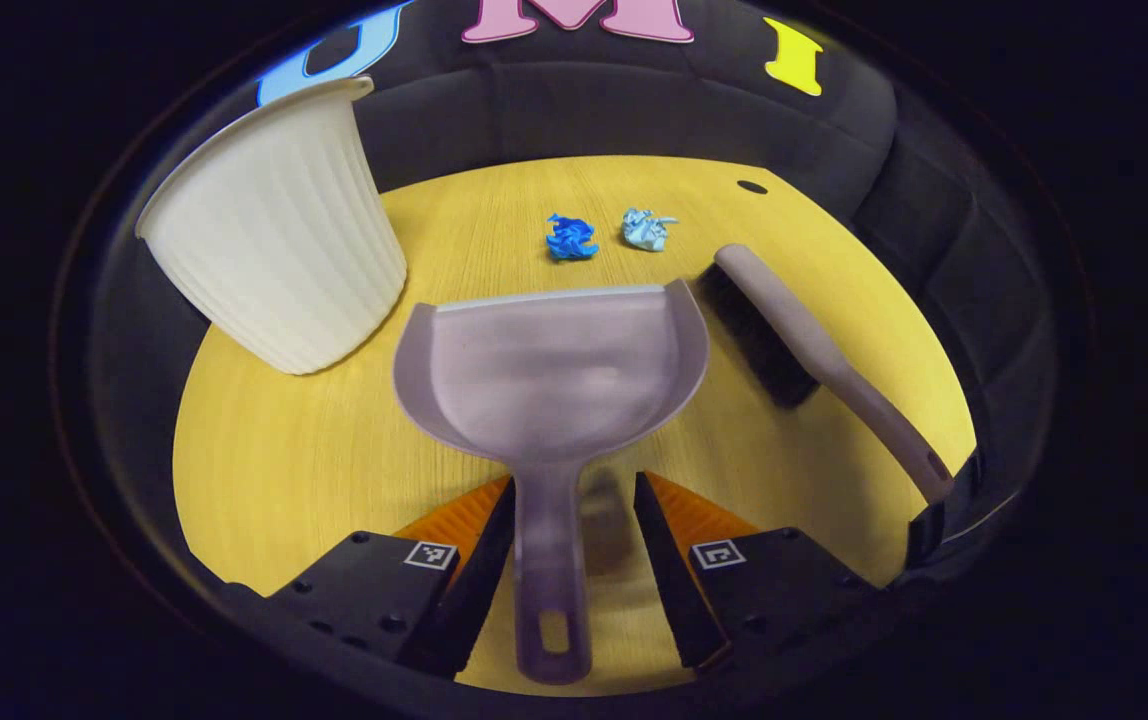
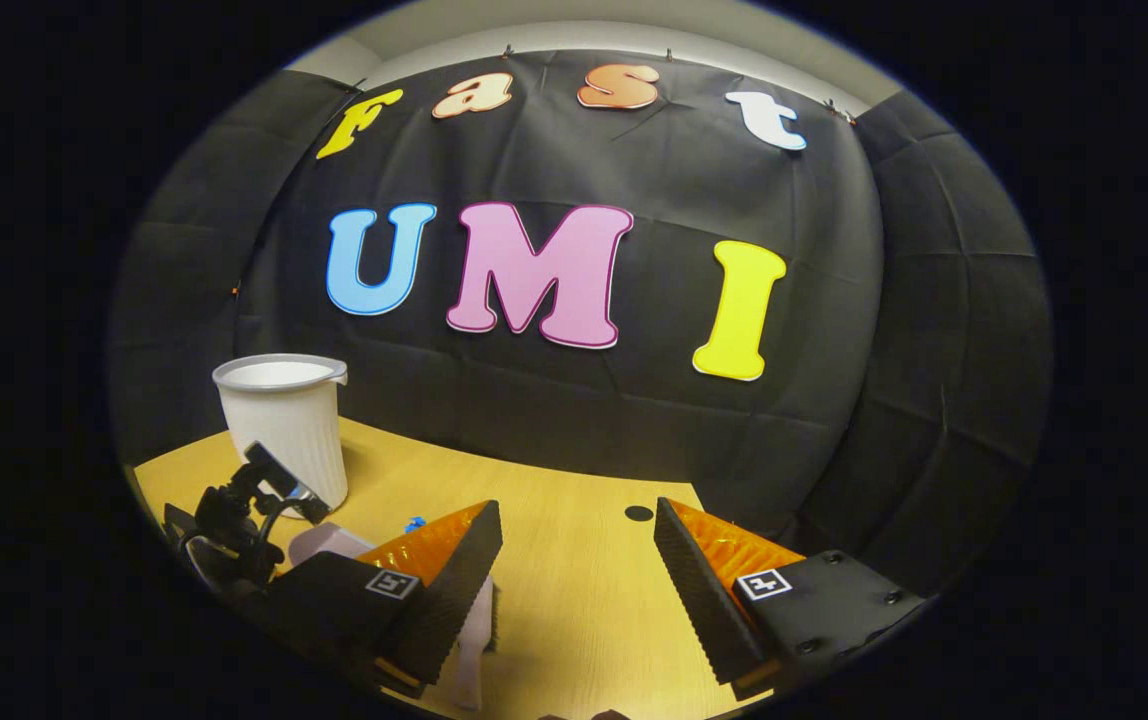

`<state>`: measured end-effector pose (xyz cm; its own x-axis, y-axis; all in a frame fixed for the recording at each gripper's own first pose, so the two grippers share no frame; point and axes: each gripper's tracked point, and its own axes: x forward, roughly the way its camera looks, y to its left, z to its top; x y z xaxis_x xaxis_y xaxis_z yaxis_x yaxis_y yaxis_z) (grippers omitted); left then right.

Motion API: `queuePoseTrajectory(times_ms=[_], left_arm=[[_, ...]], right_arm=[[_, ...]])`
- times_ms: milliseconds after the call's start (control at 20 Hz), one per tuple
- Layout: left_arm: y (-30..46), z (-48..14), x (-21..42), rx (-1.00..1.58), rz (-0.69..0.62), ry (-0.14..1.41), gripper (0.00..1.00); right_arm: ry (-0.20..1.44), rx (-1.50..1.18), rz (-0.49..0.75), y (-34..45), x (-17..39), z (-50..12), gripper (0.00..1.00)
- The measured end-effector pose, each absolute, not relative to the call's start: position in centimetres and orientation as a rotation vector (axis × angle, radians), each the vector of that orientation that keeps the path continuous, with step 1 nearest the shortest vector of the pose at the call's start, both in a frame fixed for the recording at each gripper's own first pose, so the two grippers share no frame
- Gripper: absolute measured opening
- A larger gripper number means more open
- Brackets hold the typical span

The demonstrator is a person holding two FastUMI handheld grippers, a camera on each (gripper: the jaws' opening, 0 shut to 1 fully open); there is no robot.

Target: Pick up the small broom and dustpan from the desktop, sweep the trash into the dustpan with the broom, and then empty the trash into the garbage bin.

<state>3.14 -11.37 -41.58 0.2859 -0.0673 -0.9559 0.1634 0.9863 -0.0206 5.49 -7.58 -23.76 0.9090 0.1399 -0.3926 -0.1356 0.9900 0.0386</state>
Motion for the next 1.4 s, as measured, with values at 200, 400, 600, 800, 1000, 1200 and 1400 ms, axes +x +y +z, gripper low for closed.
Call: queuePoseTrajectory(times_ms=[200, 400, 600, 800, 1000, 1200, 1400], left_arm=[[-10.5, -42.3, 4.4, 0.127, -0.095, 1.332, 0.53], [-10.2, -42.0, 4.4, 0.149, -0.108, 1.393, 0.41], [-10.1, -42.3, 4.1, 0.147, -0.114, 1.409, 0.31], [-9.2, -42.3, 2.3, 0.121, -0.142, 1.407, 0.3], [-7.9, -42.1, 1.0, 0.057, -0.163, 1.377, 0.31], [-6.8, -42.4, 0.6, 0.094, -0.231, 1.34, 0.3], [-6.3, -42.4, 0.4, 0.078, -0.299, 1.323, 0.31]], right_arm=[[0.531, 0.073, 0.18, -7.7, 5.2, -27.4, 0.98], [0.802, 0.132, 0.256, -5.7, 2.3, -33.2, 0.99], [1.064, 0.109, 0.328, -3.5, -1.9, -37.9, 0.99], [1.329, -0.003, 0.463, -1.5, -5.7, -41.8, 0.94], [1.518, -0.039, 0.391, -1.6, -7.2, -44.1, 0.96], [1.594, -0.189, 0.311, -2.8, -7.4, -45.4, 0.93], [1.686, -0.165, 0.23, -1.6, -7.8, -46.0, 0.74]])
